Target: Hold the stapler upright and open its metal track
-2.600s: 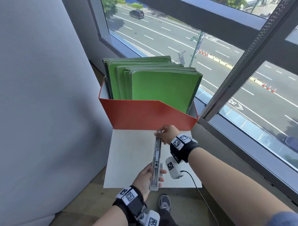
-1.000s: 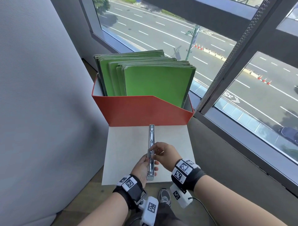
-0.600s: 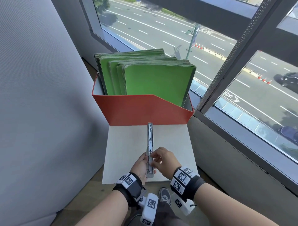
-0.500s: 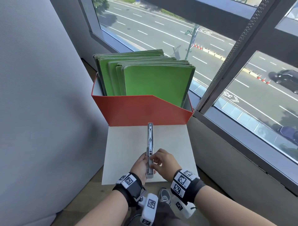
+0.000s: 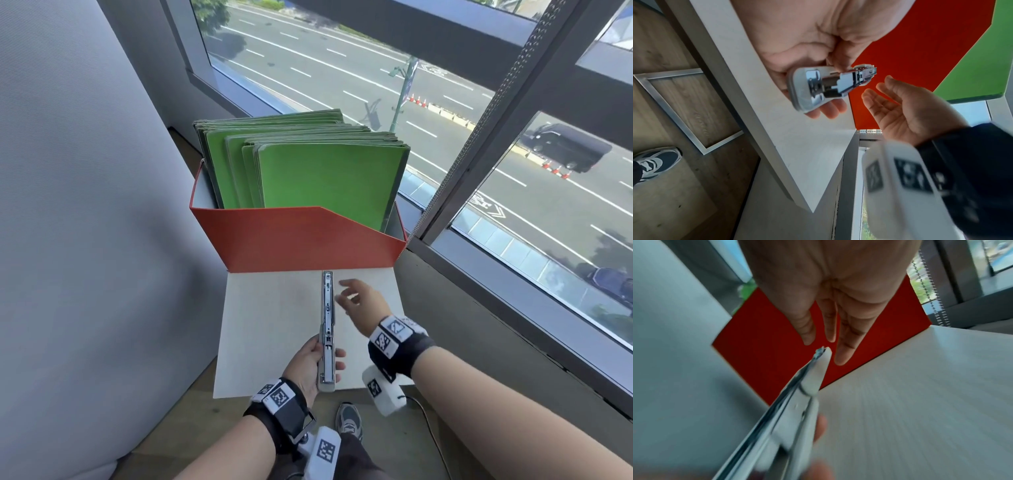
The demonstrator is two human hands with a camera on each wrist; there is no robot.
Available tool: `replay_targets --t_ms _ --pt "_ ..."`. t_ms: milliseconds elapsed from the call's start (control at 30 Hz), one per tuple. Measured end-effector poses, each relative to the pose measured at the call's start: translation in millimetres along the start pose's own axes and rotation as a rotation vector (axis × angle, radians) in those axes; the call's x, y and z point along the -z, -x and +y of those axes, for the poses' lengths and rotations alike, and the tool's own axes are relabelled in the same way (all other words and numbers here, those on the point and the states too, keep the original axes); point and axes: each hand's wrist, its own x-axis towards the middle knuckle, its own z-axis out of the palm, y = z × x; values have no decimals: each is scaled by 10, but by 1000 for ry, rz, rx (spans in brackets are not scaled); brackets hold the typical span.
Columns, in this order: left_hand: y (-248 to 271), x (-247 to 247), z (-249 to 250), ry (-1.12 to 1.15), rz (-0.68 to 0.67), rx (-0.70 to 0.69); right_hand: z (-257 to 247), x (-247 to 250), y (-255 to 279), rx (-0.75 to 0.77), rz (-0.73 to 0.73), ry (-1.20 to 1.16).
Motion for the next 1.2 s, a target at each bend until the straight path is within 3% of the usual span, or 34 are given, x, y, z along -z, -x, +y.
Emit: replay_targets --t_ms 167,566,833,1033,1199 --pt "26 -22 -32 2 -9 9 -91 42 -415 -226 -90 -128" --pt "5 7 -44 -38 33 108 -115 7 -567 -206 -117 -110" --pt "-47 -44 35 -13 91 151 -111 51 -442 -54 -8 -144" --pt "-88 -19 78 77 176 206 -238 77 -63 179 15 -160" --pt "-107 19 150 155 179 201 -172 54 402 368 -84 -112"
